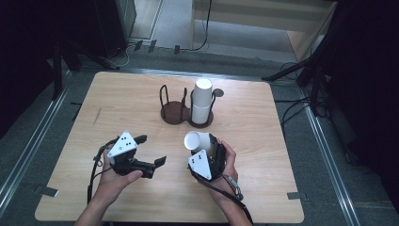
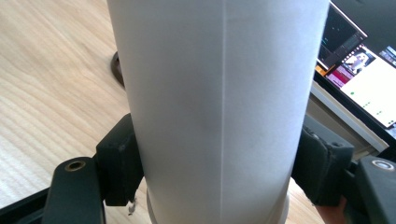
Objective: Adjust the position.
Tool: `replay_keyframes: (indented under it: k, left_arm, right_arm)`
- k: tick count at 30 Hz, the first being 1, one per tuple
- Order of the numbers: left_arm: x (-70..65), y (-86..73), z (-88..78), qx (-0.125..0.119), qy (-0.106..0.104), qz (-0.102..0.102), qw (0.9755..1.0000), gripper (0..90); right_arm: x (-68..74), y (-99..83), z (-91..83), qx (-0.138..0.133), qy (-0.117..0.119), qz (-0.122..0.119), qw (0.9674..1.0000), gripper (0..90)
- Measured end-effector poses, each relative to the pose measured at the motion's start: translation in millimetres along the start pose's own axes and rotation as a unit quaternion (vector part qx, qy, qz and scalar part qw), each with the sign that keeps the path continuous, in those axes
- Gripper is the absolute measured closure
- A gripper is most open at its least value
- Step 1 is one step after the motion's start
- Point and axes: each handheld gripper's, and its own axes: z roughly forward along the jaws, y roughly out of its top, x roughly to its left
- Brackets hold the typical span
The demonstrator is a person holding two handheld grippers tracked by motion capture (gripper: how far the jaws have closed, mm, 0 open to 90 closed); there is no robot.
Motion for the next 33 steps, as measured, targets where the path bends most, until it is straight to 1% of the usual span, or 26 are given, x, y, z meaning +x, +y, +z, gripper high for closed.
replay_keyframes:
  k: [1, 2, 7, 10, 11, 14, 17, 27, 30, 32, 33]
  left_arm:
    - [-1.4, 0.0, 1.1, 0.003, -0.003, 0.004, 1.0000, 0.0]
    - [-3.3, -0.2, 2.5, 0.003, -0.005, 0.002, 1.0000, 0.0]
    - [-10.9, -1.0, 7.9, 0.009, -0.017, 0.008, 0.9998, 0.2]
    - [-13.3, -1.4, 9.7, 0.013, -0.022, 0.012, 0.9996, 0.7]
    - [-14.1, -1.5, 10.1, 0.013, -0.023, 0.012, 0.9996, 2.1]
    - [-15.8, -1.6, 11.0, 0.014, -0.026, 0.014, 0.9995, 2.8]
    - [-17.1, -1.6, 11.5, 0.016, -0.030, 0.018, 0.9993, 3.1]
    - [-20.0, -1.5, 12.8, 0.017, -0.032, 0.022, 0.9991, 4.8]
    - [-21.3, -1.4, 12.8, 0.018, -0.034, 0.027, 0.9989, 5.7]
    - [-22.5, -1.4, 13.2, 0.018, -0.035, 0.029, 0.9988, 6.2]
    - [-23.0, -1.3, 13.3, 0.020, -0.035, 0.033, 0.9986, 6.4]
  right_arm:
    - [1.3, 0.1, -0.2, 0.000, 0.001, -0.001, 1.0000, 27.6]
    - [3.0, 0.4, -0.3, -0.002, 0.002, -0.007, 1.0000, 27.6]
    - [10.6, 2.1, -1.9, -0.013, 0.007, -0.021, 0.9997, 27.6]
    - [14.7, 2.7, -2.8, -0.019, 0.011, -0.032, 0.9992, 27.6]
    - [16.4, 2.6, -3.0, -0.019, 0.013, -0.033, 0.9992, 27.6]
    - [19.8, 2.9, -3.5, -0.022, 0.017, -0.041, 0.9988, 27.6]
    - [23.0, 3.1, -4.1, -0.023, 0.020, -0.045, 0.9985, 27.6]
    - [28.9, 4.3, -6.1, -0.034, 0.030, -0.056, 0.9974, 27.6]
    - [30.4, 4.9, -7.0, -0.036, 0.033, -0.056, 0.9972, 27.6]
    - [30.9, 5.3, -7.1, -0.040, 0.036, -0.060, 0.9968, 27.6]
    - [31.4, 5.3, -7.4, -0.040, 0.037, -0.059, 0.9968, 27.6]
